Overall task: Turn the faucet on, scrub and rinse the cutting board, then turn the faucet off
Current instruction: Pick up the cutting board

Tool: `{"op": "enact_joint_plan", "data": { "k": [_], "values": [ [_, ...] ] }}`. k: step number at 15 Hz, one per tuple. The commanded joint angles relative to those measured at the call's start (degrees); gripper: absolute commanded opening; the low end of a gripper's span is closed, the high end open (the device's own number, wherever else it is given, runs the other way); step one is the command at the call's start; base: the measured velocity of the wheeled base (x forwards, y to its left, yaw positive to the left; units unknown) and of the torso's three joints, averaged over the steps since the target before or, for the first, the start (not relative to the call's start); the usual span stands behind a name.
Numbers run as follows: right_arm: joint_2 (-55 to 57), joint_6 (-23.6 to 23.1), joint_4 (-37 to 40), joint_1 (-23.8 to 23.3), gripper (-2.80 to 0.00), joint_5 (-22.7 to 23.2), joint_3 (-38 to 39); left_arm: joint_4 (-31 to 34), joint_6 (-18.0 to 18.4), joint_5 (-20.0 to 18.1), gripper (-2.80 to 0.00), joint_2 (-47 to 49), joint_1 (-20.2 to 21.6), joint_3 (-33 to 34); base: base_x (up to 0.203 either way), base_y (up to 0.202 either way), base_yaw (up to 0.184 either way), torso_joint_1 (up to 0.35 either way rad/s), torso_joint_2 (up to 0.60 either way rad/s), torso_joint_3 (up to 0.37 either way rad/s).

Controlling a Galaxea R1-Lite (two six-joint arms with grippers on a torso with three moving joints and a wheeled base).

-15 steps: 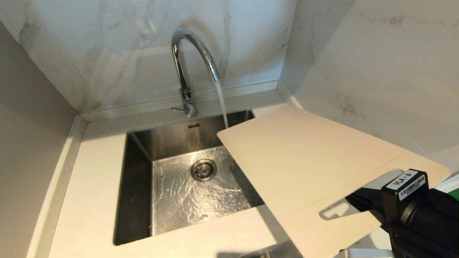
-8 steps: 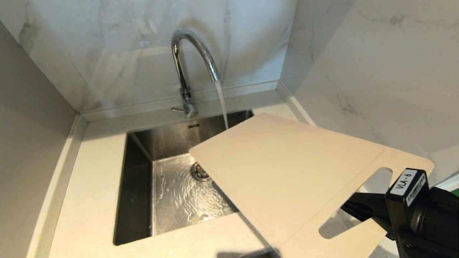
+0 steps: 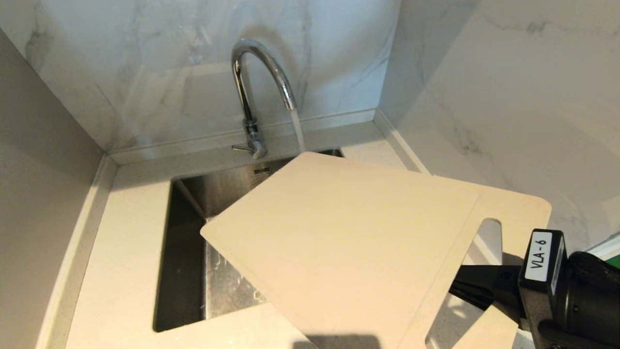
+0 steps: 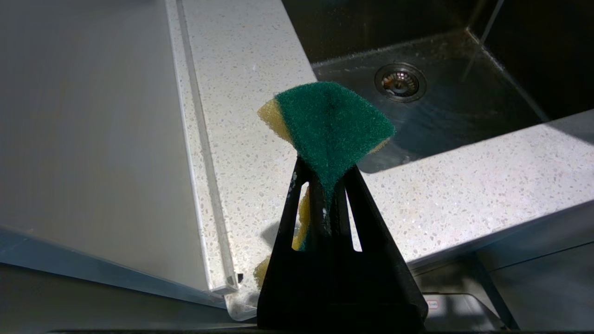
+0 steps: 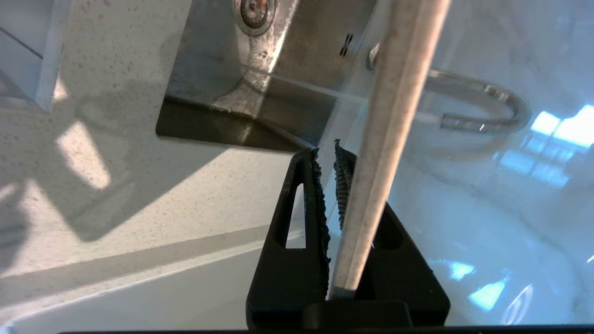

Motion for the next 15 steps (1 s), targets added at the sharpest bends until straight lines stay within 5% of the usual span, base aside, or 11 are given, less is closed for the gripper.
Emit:
{"op": "enact_joint_plan", "data": {
  "k": [1, 9, 15],
  "values": [
    [0.29, -2.56, 0.71, -0.84, -2.80, 1.79, -0.69, 0.01, 0.01, 0.01, -2.80, -0.01, 0.00, 0.00, 0.000, 0.000, 0.000, 0.000, 0.00, 0.000],
    [4.00, -3.98, 0.74, -3.25, -2.80, 7.43, -1.19, 0.01, 0.01, 0.01, -2.80, -0.01, 0.00, 0.00, 0.000, 0.000, 0.000, 0.000, 0.00, 0.000],
    [10.72, -15.58, 13.22, -3.38, -2.80, 8.30, -11.89, 0.01, 0.01, 0.01, -2.80, -0.01, 0.00, 0.00, 0.000, 0.000, 0.000, 0.000, 0.00, 0.000]
  ]
}}
